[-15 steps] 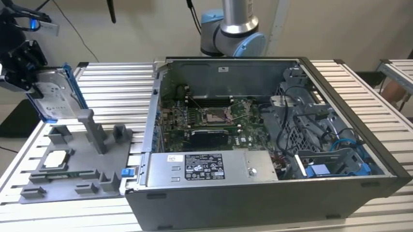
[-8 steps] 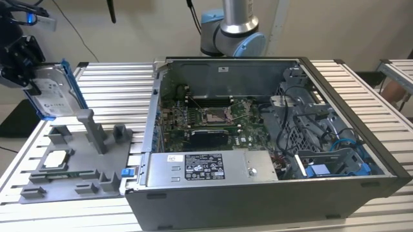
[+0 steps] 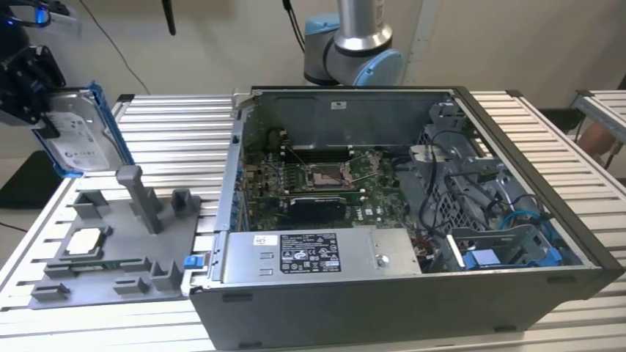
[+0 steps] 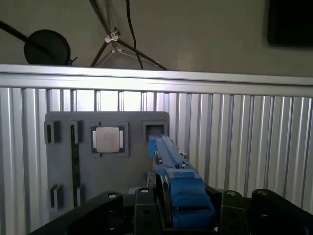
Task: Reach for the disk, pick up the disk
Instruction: 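Pick up the disk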
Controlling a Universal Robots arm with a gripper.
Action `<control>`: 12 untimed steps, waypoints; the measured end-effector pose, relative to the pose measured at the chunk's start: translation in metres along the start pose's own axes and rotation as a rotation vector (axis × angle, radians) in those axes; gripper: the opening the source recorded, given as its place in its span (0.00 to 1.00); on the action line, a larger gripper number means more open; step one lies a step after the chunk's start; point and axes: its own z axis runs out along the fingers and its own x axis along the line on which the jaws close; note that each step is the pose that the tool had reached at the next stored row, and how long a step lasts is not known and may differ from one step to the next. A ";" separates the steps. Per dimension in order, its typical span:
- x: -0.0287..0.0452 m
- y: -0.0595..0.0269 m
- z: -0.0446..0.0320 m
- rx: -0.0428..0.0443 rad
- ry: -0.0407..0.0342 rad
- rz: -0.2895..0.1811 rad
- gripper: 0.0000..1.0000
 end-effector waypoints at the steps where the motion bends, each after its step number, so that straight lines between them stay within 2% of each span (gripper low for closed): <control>1: -0.0004 -0.0001 -0.0036 0.0000 0.0000 0.000 0.00; 12: -0.0053 -0.0006 -0.0514 0.0000 0.0000 0.000 0.00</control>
